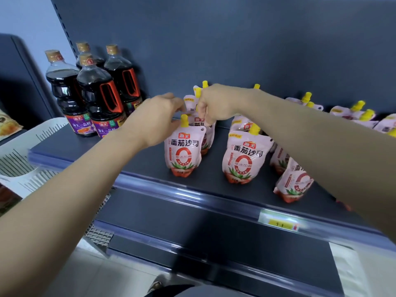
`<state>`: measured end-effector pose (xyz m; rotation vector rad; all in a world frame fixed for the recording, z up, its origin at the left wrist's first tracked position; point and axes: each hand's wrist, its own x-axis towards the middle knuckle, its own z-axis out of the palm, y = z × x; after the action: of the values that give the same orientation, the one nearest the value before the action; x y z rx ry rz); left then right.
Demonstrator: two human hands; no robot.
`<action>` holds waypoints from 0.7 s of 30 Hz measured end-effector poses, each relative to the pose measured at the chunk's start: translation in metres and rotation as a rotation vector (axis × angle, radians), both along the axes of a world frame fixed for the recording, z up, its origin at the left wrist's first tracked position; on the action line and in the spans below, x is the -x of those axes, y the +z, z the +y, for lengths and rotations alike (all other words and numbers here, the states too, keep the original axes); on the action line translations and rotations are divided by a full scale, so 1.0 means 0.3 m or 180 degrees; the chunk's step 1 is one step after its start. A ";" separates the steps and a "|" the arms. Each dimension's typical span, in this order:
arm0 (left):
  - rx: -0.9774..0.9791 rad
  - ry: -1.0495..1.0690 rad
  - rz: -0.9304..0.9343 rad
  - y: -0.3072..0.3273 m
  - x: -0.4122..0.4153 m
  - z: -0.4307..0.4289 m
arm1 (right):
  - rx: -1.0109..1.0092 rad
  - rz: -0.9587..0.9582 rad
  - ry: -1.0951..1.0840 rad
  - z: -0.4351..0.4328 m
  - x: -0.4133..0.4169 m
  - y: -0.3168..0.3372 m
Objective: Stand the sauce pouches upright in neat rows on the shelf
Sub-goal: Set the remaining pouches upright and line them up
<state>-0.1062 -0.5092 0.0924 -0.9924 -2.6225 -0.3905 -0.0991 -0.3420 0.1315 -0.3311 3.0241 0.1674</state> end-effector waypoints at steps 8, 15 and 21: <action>0.0031 -0.0556 0.0399 0.073 -0.051 0.219 | -0.0025 0.0579 -0.0374 0.209 -0.115 0.080; 0.0039 -0.1281 0.1036 0.150 -0.078 0.481 | -0.0681 0.1154 -0.1195 0.448 -0.307 0.188; -0.0160 -0.1651 0.1345 0.209 -0.136 0.679 | -0.1028 0.1187 -0.1834 0.573 -0.500 0.252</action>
<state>-0.0655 -0.3055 0.1553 -1.5440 -1.9566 -0.3137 0.0510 -0.1702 0.2070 0.6580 3.2045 0.7198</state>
